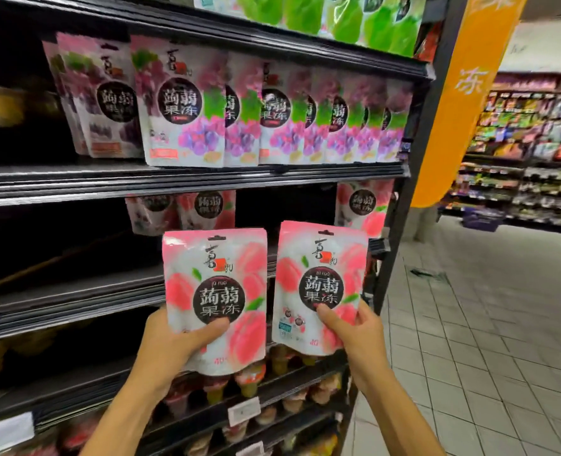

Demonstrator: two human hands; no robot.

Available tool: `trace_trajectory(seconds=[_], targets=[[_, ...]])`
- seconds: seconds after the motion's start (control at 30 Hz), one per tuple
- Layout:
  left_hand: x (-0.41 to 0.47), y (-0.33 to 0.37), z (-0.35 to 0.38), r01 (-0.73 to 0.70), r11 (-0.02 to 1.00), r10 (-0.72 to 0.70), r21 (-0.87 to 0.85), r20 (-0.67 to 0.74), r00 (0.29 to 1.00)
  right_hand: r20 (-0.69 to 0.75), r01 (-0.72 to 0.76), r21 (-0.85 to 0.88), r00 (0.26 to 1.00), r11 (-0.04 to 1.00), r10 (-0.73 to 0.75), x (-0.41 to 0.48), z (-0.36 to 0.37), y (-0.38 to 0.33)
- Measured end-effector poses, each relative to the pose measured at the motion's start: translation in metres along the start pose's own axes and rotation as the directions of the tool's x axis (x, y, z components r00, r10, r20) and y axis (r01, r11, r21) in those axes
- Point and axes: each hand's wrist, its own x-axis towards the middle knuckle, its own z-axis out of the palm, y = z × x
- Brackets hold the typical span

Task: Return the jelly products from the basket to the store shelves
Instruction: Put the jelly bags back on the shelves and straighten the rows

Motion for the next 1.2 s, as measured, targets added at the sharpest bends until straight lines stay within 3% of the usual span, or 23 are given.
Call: trace_trajectory(seconds=[0.2,0.5,0.9,1.1,1.2], targets=[[0.049,-0.016,0.079,0.016,1.000,-0.015,0.010,-0.128,0.992,0.011,0.014,0.031,1.000,0.999,-0.015,0.078,-0.057,-0.002],[0.112,-0.020,0.171,-0.033,0.999,0.030,-0.009,-0.248,0.968,0.139,0.037,0.040,0.989,0.999,-0.042,0.195,-0.102,0.005],[0.135,-0.017,0.188,-0.036,0.999,0.039,0.017,-0.287,0.957,0.186,0.134,0.018,0.973,0.991,-0.135,0.269,-0.091,-0.003],[0.131,-0.012,0.193,-0.059,0.998,0.058,0.004,-0.263,0.963,0.119,0.277,-0.080,0.956,0.957,-0.267,0.285,-0.080,-0.004],[0.130,-0.010,0.194,-0.053,0.998,0.055,0.016,-0.255,0.965,0.168,0.298,-0.135,0.947,0.945,-0.275,0.287,-0.081,-0.001]])
